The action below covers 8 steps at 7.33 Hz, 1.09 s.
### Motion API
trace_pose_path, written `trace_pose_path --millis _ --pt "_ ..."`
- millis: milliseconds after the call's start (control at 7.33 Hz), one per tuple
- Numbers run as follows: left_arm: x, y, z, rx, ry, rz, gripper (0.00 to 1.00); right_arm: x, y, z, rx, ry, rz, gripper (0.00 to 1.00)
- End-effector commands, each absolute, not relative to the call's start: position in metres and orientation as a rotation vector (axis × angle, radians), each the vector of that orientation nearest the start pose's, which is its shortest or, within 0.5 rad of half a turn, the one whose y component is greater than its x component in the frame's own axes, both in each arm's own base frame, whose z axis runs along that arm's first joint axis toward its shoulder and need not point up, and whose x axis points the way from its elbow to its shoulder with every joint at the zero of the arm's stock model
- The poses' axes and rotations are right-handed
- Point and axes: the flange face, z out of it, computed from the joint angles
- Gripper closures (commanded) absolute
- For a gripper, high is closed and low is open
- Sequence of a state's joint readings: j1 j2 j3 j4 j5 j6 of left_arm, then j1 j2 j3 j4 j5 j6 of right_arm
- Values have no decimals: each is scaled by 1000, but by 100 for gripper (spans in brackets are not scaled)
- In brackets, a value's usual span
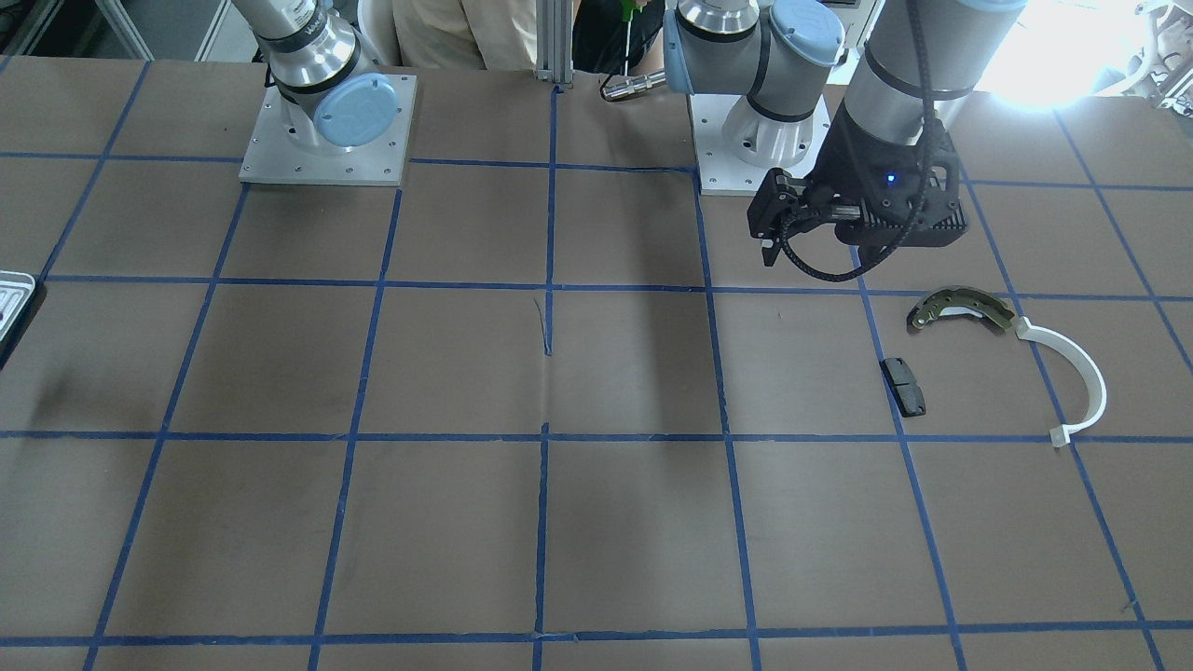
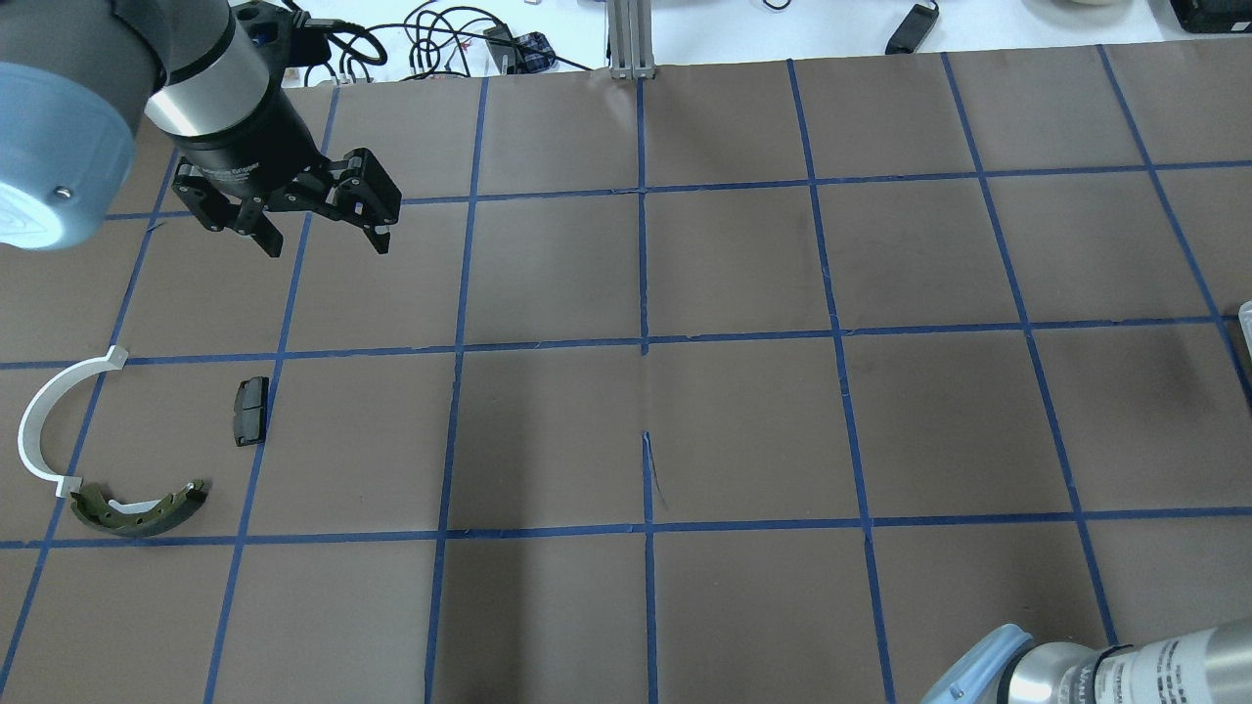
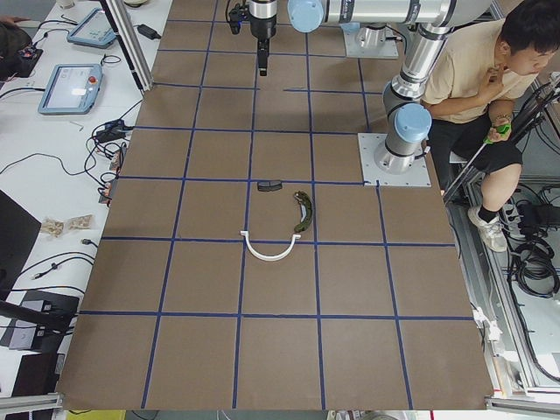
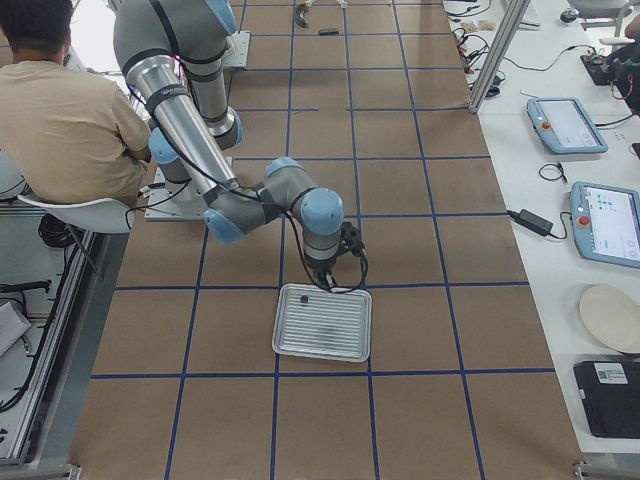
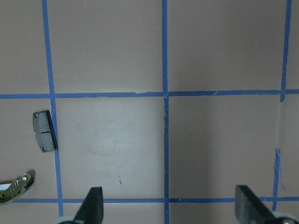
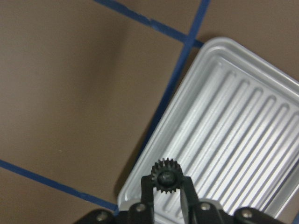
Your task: Place bearing gear from tray to pile
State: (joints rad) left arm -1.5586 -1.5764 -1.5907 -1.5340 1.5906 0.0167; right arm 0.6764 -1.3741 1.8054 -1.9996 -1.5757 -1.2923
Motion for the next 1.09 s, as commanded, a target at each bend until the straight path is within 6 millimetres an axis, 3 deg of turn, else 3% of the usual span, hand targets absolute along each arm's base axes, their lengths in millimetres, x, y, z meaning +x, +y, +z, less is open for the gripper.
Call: trace_pose_path --millis 0,273,409,682,955 --pt "-125 -497 479 7 3121 -16 0 -187 -467 342 -387 3060 6 100" --pt "-125 -496 479 9 3121 -16 0 -38 -468 314 -95 3040 44 100" --pt "-125 -496 479 9 3121 -16 0 26 -476 309 35 3067 -55 100" --pt "-125 -496 479 7 3121 -14 0 138 -477 285 189 3054 -63 100" --pt "-125 -497 478 2 3122 -14 0 247 -460 255 255 3018 -122 100"
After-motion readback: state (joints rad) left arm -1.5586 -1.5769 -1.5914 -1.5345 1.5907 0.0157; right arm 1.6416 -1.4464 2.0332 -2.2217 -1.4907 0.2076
